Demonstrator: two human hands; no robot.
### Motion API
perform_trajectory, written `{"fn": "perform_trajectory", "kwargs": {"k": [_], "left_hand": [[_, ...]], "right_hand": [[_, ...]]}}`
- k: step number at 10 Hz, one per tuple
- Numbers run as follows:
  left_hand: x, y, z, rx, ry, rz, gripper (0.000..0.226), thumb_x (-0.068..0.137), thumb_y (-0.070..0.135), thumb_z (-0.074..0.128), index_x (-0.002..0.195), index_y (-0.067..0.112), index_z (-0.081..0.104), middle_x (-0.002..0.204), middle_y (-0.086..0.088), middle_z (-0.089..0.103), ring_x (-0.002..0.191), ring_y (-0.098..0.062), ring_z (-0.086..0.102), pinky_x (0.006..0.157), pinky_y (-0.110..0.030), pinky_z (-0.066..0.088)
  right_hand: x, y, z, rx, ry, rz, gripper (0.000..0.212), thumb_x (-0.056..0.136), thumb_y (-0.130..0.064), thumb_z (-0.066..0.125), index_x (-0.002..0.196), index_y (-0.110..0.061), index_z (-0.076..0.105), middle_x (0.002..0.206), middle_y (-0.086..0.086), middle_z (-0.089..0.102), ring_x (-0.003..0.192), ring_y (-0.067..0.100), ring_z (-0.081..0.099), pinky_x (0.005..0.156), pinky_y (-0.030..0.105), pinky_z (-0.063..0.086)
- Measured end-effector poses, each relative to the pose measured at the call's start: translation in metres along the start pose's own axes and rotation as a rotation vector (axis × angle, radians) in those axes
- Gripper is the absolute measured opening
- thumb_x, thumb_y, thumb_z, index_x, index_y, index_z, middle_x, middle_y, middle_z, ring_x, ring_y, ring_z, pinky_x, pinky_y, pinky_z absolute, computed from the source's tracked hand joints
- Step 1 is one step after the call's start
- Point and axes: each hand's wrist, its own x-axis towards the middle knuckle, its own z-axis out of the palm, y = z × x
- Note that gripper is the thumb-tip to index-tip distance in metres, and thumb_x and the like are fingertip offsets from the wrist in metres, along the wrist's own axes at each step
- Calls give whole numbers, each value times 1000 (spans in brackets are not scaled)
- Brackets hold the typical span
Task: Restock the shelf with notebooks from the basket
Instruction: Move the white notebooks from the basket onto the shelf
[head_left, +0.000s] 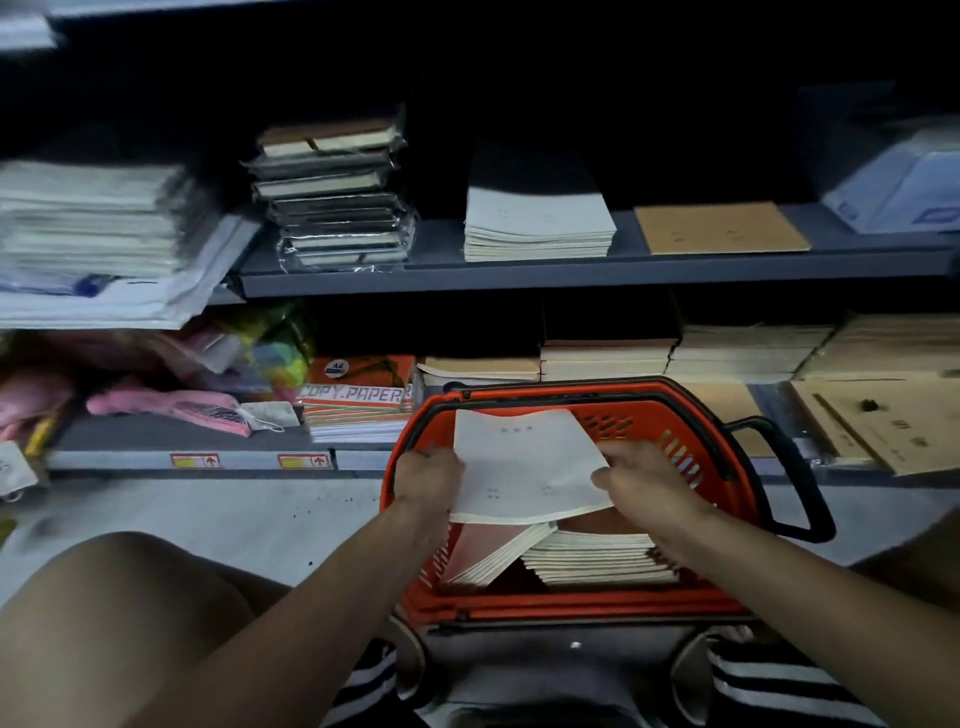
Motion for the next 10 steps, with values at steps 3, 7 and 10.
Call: {"fn": "perform_trajectory", "kwargs": {"k": [3,7,10], "left_hand": [[-61,18,-7,-231,-74,224,45,71,9,60,114,13,71,104,-11,77,99,-35,72,73,-46,60],[-80,51,-5,-377,-32,384,50,79,-13,53,113,17,72,104,-6,78,107,-34,71,95,-57,57],[-60,131,8,-253,-138,629,48,96,-10,52,127,23,71,104,15,78,106,-12,73,95,-40,60]], "right_hand": [[-41,-13,-14,61,166,-308,55,98,2,52,140,-32,59,131,-17,66,126,7,59,105,35,52],[-46,-30,-26,75,322,-591,60,101,-5,53,145,-46,50,139,-11,54,128,15,58,108,50,50],[12,-88,-44,116,428,-647,57,103,-5,53,148,-39,52,127,-5,55,109,19,67,98,41,59]]}}
